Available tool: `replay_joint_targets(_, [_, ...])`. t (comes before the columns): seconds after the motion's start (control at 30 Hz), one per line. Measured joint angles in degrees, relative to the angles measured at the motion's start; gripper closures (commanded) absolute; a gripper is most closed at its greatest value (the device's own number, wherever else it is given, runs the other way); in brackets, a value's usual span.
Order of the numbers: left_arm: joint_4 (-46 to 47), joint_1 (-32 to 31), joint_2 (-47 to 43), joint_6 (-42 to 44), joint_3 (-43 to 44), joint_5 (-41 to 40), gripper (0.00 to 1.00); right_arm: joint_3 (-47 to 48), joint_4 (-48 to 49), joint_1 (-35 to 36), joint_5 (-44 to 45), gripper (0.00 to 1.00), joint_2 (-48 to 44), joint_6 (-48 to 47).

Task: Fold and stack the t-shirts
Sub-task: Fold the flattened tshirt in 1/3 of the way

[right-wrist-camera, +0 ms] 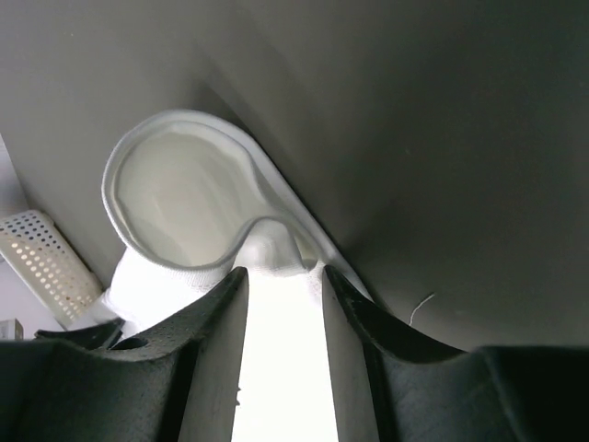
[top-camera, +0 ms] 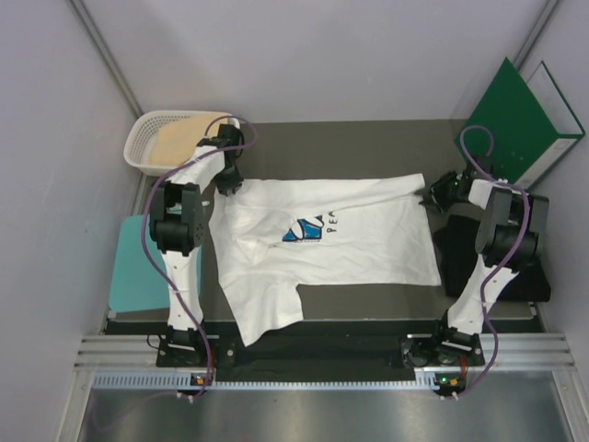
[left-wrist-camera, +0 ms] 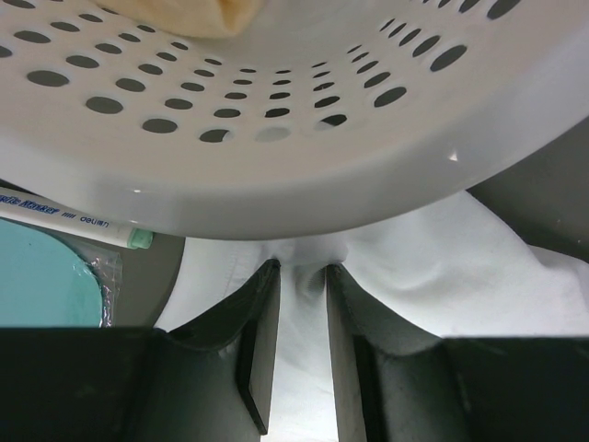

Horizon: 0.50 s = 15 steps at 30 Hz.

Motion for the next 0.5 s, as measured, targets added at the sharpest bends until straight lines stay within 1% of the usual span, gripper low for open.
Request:
replay_joint_targets(0.1, [0.0, 0.0, 0.0, 0.0, 0.0, -0.02, 0.68, 0.44, 0.26, 0.02, -0.07, 0.7, 0.44, 0.15])
replay_joint_targets(0.13, [0.0, 0.0, 0.0, -0.02, -0.02, -0.02, 0.68, 0.59, 0.46, 0.02, 0.02, 0.75, 0.68, 0.22])
replay_joint_targets(0.2, [0.0, 0.0, 0.0, -0.02, -0.02, -0.02, 0.69, 0.61, 0.92, 0.02, 0.26, 0.8, 0.98, 0.28])
replay_joint_targets(0.23, [0.0, 0.0, 0.0, -0.02, -0.02, -0.02, 0.69, 0.61, 1.2, 0.0, 0.22, 0.84, 1.22, 0.39])
replay_joint_targets(0.37, [0.02, 0.0, 0.0, -0.02, -0.02, -0.04, 0.69, 0.61, 1.64, -0.04, 0.44, 0.92, 1.57, 0.68])
replay_joint_targets(0.5, [0.0, 0.0, 0.0, -0.02, -0.02, -0.2, 0.69, 0.61, 1.73, -0.04, 0.48, 0.95, 1.62, 0.59])
